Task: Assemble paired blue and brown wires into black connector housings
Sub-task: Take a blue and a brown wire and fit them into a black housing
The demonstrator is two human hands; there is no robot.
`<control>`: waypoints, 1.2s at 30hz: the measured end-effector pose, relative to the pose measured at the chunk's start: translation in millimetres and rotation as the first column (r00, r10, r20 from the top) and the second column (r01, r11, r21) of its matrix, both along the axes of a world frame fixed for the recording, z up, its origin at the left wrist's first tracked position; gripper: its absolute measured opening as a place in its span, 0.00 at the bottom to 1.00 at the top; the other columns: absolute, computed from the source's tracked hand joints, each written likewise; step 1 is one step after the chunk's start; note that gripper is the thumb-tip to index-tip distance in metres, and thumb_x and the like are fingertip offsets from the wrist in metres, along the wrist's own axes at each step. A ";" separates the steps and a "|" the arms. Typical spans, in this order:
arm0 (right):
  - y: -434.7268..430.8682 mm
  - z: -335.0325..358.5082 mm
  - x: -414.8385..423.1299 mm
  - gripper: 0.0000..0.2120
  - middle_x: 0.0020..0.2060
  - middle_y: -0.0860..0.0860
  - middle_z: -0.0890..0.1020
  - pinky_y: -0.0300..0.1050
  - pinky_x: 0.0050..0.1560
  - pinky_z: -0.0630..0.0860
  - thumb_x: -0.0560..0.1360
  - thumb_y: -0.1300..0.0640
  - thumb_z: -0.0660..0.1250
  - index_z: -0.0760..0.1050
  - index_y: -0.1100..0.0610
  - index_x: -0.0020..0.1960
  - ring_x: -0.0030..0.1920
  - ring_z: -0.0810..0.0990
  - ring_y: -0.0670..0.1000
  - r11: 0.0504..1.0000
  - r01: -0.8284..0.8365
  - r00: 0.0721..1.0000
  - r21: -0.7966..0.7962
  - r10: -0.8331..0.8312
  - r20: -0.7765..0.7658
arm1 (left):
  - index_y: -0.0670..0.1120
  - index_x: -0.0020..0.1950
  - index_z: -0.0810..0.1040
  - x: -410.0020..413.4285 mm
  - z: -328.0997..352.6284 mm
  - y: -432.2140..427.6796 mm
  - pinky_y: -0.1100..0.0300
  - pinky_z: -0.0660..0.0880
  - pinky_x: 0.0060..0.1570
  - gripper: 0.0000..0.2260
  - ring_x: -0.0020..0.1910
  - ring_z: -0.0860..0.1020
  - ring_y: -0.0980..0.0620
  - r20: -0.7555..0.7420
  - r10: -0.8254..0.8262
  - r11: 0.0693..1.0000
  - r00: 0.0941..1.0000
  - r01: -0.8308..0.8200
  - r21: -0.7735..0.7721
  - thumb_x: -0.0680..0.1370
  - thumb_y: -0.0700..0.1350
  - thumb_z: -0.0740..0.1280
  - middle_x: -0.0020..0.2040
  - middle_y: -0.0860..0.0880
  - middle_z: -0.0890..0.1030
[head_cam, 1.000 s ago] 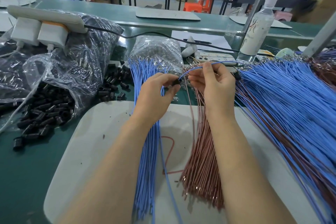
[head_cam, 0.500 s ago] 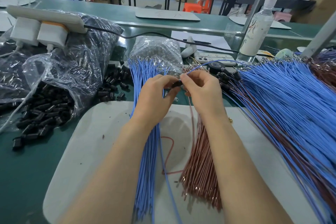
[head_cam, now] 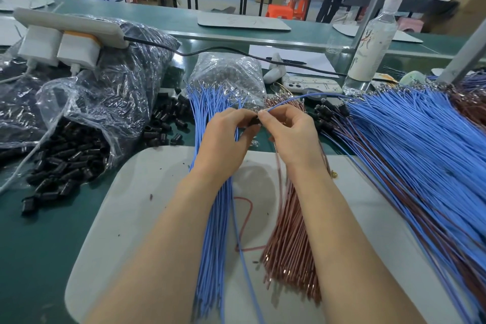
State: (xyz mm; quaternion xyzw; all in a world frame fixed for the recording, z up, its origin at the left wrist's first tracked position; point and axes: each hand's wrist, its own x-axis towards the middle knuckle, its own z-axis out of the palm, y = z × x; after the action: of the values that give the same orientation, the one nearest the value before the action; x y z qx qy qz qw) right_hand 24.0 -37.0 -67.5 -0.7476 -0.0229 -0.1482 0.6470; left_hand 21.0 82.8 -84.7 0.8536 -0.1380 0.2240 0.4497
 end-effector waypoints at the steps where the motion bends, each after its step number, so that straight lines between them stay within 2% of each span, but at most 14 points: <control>1: -0.1 -0.4 0.4 0.08 0.28 0.44 0.76 0.36 0.37 0.72 0.74 0.61 0.70 0.76 0.54 0.37 0.29 0.73 0.40 1.000 0.005 1.000 0.005 -0.005 -0.002 | 0.46 0.54 0.81 -0.1 0.5 -0.7 0.75 0.67 0.49 0.08 0.47 0.74 0.56 0.004 0.007 1.000 1.000 -0.007 -0.005 0.76 0.40 0.67 0.47 0.51 0.80; 4: 0.0 -1.2 1.1 0.08 0.32 0.50 0.79 0.45 0.44 0.76 0.74 0.62 0.69 0.76 0.55 0.38 0.36 0.77 0.46 0.997 0.004 1.000 0.071 -0.002 -0.027 | 0.45 0.54 0.81 -0.3 0.2 -0.7 0.77 0.66 0.48 0.08 0.46 0.73 0.57 0.000 0.015 1.000 1.000 -0.015 0.001 0.76 0.39 0.68 0.47 0.50 0.79; 7: -5.6 0.9 3.6 0.07 0.33 0.51 0.80 0.39 0.41 0.79 0.75 0.64 0.68 0.75 0.57 0.40 0.34 0.80 0.46 0.958 0.029 0.999 0.286 -0.016 -0.049 | 0.45 0.53 0.80 1.4 0.0 2.8 0.79 0.65 0.45 0.06 0.43 0.73 0.60 -0.076 0.037 0.999 0.996 -0.036 0.015 0.77 0.41 0.67 0.47 0.49 0.79; 9: -10.7 2.4 5.7 0.07 0.31 0.50 0.81 0.36 0.37 0.78 0.76 0.65 0.67 0.74 0.58 0.40 0.32 0.81 0.44 0.929 0.045 0.998 0.368 -0.026 -0.058 | 0.48 0.50 0.79 1.3 1.8 3.8 0.76 0.68 0.48 0.04 0.45 0.76 0.60 -0.153 0.018 0.995 0.988 -0.032 -0.095 0.77 0.43 0.67 0.46 0.52 0.81; 11: -12.0 1.9 6.7 0.08 0.29 0.48 0.81 0.36 0.37 0.78 0.76 0.66 0.67 0.75 0.58 0.39 0.32 0.81 0.44 0.926 0.044 0.998 0.374 -0.022 -0.062 | 0.52 0.47 0.77 -1.6 7.7 2.5 0.68 0.72 0.51 0.04 0.46 0.79 0.63 -0.216 -0.120 0.954 0.969 0.053 -0.296 0.77 0.42 0.67 0.45 0.57 0.81; 13: -10.8 1.4 6.3 0.07 0.30 0.49 0.82 0.37 0.39 0.79 0.76 0.65 0.67 0.75 0.59 0.40 0.33 0.81 0.46 0.929 0.026 0.998 0.368 -0.003 -0.065 | 0.50 0.48 0.78 -5.6 12.7 -0.9 0.71 0.73 0.48 0.04 0.45 0.79 0.66 -0.215 -0.281 0.888 0.935 0.168 -0.429 0.78 0.40 0.67 0.44 0.57 0.81; 15: -9.6 1.6 5.6 0.06 0.31 0.50 0.82 0.37 0.39 0.79 0.76 0.65 0.67 0.75 0.59 0.41 0.34 0.81 0.46 0.925 0.011 0.997 0.381 0.019 -0.074 | 0.45 0.51 0.78 -6.5 14.1 -2.2 0.72 0.73 0.47 0.04 0.44 0.79 0.65 -0.205 -0.323 0.872 0.924 0.207 -0.443 0.78 0.39 0.66 0.45 0.55 0.82; 19: -11.6 3.1 4.6 0.06 0.30 0.47 0.81 0.34 0.35 0.76 0.76 0.63 0.68 0.76 0.57 0.40 0.32 0.80 0.42 0.939 0.011 0.994 0.344 0.027 -0.106 | 0.45 0.52 0.79 -4.9 13.1 -0.9 0.71 0.73 0.47 0.05 0.43 0.79 0.65 -0.220 -0.286 0.894 0.933 0.177 -0.412 0.78 0.41 0.66 0.45 0.54 0.82; 22: -12.6 4.8 3.0 0.06 0.34 0.51 0.81 0.34 0.37 0.76 0.76 0.63 0.67 0.75 0.58 0.40 0.34 0.79 0.44 0.926 -0.023 0.990 0.377 0.074 -0.122 | 0.43 0.55 0.79 -4.3 11.8 0.7 0.71 0.73 0.48 0.07 0.45 0.80 0.63 -0.228 -0.279 0.877 0.933 0.151 -0.456 0.77 0.41 0.67 0.47 0.52 0.83; 24: -12.8 7.4 2.1 0.07 0.35 0.53 0.81 0.35 0.37 0.76 0.76 0.64 0.66 0.75 0.58 0.40 0.35 0.79 0.46 0.881 -0.036 0.980 0.472 0.123 -0.154 | 0.41 0.56 0.80 -4.3 11.4 1.1 0.72 0.73 0.48 0.09 0.45 0.80 0.62 -0.222 -0.294 0.848 0.930 0.146 -0.510 0.77 0.41 0.67 0.48 0.50 0.83; 28: -12.2 10.3 1.4 0.06 0.30 0.51 0.82 0.34 0.33 0.77 0.76 0.65 0.66 0.75 0.58 0.41 0.31 0.79 0.45 0.745 -0.030 0.951 0.667 0.227 -0.210 | 0.41 0.55 0.81 -4.5 12.3 1.4 0.73 0.72 0.45 0.08 0.44 0.79 0.62 -0.204 -0.337 0.792 0.919 0.159 -0.589 0.77 0.40 0.66 0.46 0.51 0.84; 32: -14.5 9.1 1.8 0.06 0.29 0.50 0.82 0.34 0.34 0.77 0.76 0.64 0.66 0.75 0.57 0.41 0.31 0.79 0.44 0.751 0.024 0.969 0.660 0.145 -0.200 | 0.42 0.54 0.80 -2.7 9.9 1.6 0.71 0.73 0.46 0.07 0.44 0.80 0.62 -0.226 -0.292 0.841 0.930 0.136 -0.524 0.77 0.40 0.67 0.46 0.52 0.84; 35: -14.5 6.5 3.8 0.08 0.32 0.50 0.80 0.35 0.37 0.77 0.76 0.65 0.66 0.75 0.57 0.40 0.32 0.79 0.44 0.901 0.103 0.993 0.422 -0.067 -0.100 | 0.50 0.49 0.79 -0.3 4.9 0.4 0.64 0.73 0.52 0.04 0.48 0.79 0.58 -0.247 -0.180 0.938 0.952 0.091 -0.334 0.76 0.42 0.68 0.46 0.53 0.82; 36: -13.4 6.2 4.2 0.08 0.32 0.50 0.80 0.36 0.38 0.77 0.76 0.65 0.67 0.75 0.56 0.40 0.33 0.78 0.44 0.930 0.126 0.992 0.345 -0.118 -0.045 | 0.52 0.48 0.79 0.4 3.0 0.3 0.65 0.72 0.53 0.04 0.49 0.78 0.57 -0.239 -0.132 0.964 0.962 0.068 -0.258 0.76 0.43 0.68 0.47 0.53 0.81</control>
State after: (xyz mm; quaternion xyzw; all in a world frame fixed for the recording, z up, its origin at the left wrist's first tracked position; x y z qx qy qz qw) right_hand 28.2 -50.3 -61.3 -0.6235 0.0579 -0.1809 0.7584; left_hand 21.4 83.1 -81.7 0.8043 -0.0933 0.1050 0.5773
